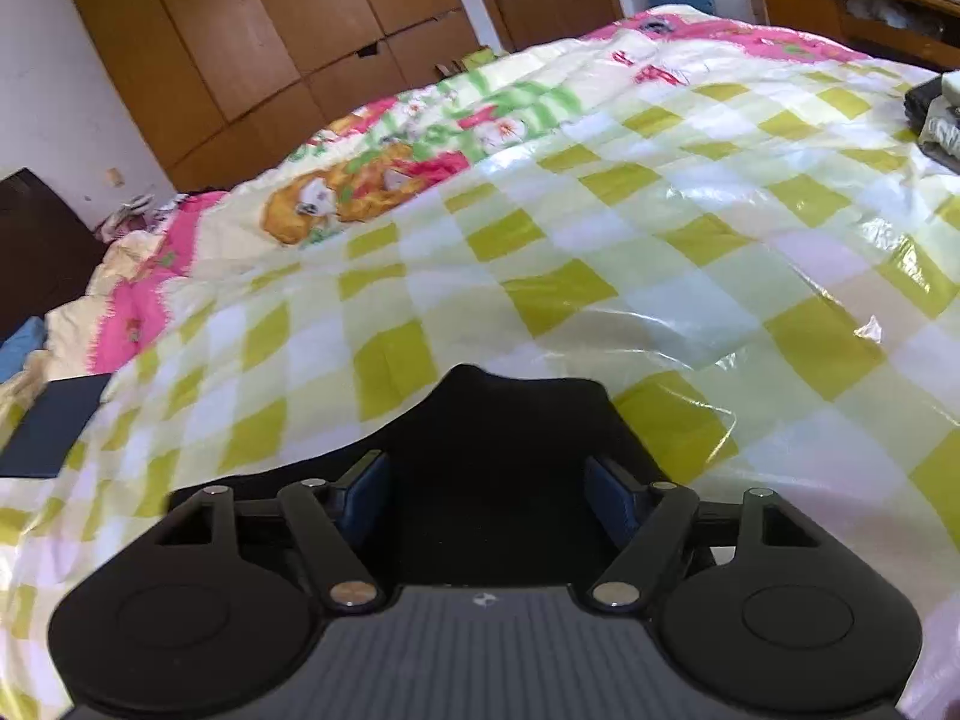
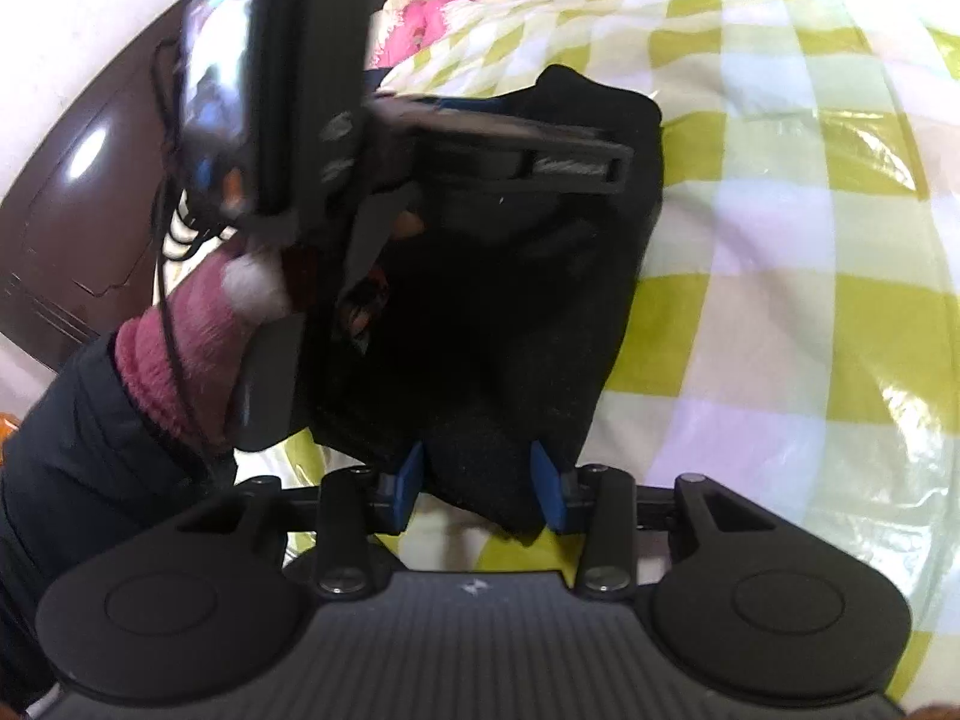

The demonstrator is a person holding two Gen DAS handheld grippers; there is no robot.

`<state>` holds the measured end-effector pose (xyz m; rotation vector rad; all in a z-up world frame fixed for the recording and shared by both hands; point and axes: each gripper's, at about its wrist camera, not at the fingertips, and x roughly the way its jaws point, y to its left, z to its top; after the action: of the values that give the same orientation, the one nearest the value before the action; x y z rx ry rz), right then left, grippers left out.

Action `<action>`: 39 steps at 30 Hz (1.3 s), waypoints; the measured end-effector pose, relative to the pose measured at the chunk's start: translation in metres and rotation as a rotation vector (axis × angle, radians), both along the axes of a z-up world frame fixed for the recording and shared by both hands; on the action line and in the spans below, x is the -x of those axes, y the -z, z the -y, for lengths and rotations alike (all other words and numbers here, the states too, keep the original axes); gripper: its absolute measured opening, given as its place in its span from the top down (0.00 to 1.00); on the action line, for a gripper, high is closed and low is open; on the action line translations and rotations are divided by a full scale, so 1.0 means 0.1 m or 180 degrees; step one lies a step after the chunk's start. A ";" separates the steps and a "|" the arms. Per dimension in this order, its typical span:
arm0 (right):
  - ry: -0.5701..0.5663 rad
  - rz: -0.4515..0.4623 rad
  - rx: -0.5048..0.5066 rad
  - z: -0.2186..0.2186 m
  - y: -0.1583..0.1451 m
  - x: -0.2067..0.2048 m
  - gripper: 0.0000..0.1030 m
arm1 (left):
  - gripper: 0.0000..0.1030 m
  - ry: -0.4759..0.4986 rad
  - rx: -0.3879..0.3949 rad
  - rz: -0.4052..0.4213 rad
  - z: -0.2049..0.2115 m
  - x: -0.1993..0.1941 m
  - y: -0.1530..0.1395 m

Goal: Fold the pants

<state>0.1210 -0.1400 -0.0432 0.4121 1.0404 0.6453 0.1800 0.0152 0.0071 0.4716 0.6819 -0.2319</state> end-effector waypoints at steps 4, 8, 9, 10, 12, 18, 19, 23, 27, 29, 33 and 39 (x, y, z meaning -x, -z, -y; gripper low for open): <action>0.0086 0.0040 -0.0074 0.09 -0.10 0.13 0.59 | 0.18 -0.0193 0.0089 0.0067 -0.30 0.28 -0.20; 0.0060 0.0027 0.0043 0.06 -0.09 0.25 0.58 | 0.18 -0.0428 0.0050 0.0037 -0.55 0.64 -0.21; 0.0093 -0.0023 0.0096 0.04 -0.05 0.26 0.58 | 0.18 -0.0473 0.0054 -0.0009 -0.60 0.71 -0.18; 0.0090 -0.0061 0.0138 -0.01 -0.03 0.27 0.58 | 0.17 -0.0524 0.0086 -0.0066 -0.65 0.78 -0.13; 0.0053 -0.0073 0.0173 -0.08 0.01 0.32 0.58 | 0.17 -0.0587 0.0109 -0.0129 -0.71 0.88 -0.04; -0.0006 -0.0106 0.0326 -0.23 0.09 0.24 0.59 | 0.17 -0.0622 0.0138 -0.0066 -0.72 1.03 -0.04; -0.0017 -0.0088 0.0373 -0.27 0.09 0.20 0.60 | 0.17 -0.0629 0.0149 -0.0063 -0.72 1.03 -0.05; 0.0130 -0.0161 0.0420 -0.28 0.13 0.10 0.67 | 0.17 -0.0651 0.0193 -0.0066 -0.74 1.04 -0.03; 0.0248 -0.0208 0.0419 -0.13 0.13 0.10 0.78 | 0.17 -0.0664 0.0206 -0.0051 -0.71 1.03 0.00; 0.0305 -0.0192 0.0427 -0.09 0.06 0.10 0.73 | 0.17 -0.0656 0.0201 -0.0031 -0.71 1.04 0.00; 0.0198 0.0005 0.0564 -0.12 -0.10 0.13 0.69 | 0.17 -0.0644 0.0206 -0.0028 -0.70 1.04 0.01; 0.0257 -0.0141 0.0592 -0.15 0.09 -0.04 0.69 | 0.17 -0.0658 0.0203 -0.0057 -0.68 1.04 0.03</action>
<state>0.1248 -0.1248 -0.0522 0.3054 1.1100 0.4644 0.0758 0.0830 0.0046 0.3355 0.7332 -0.0628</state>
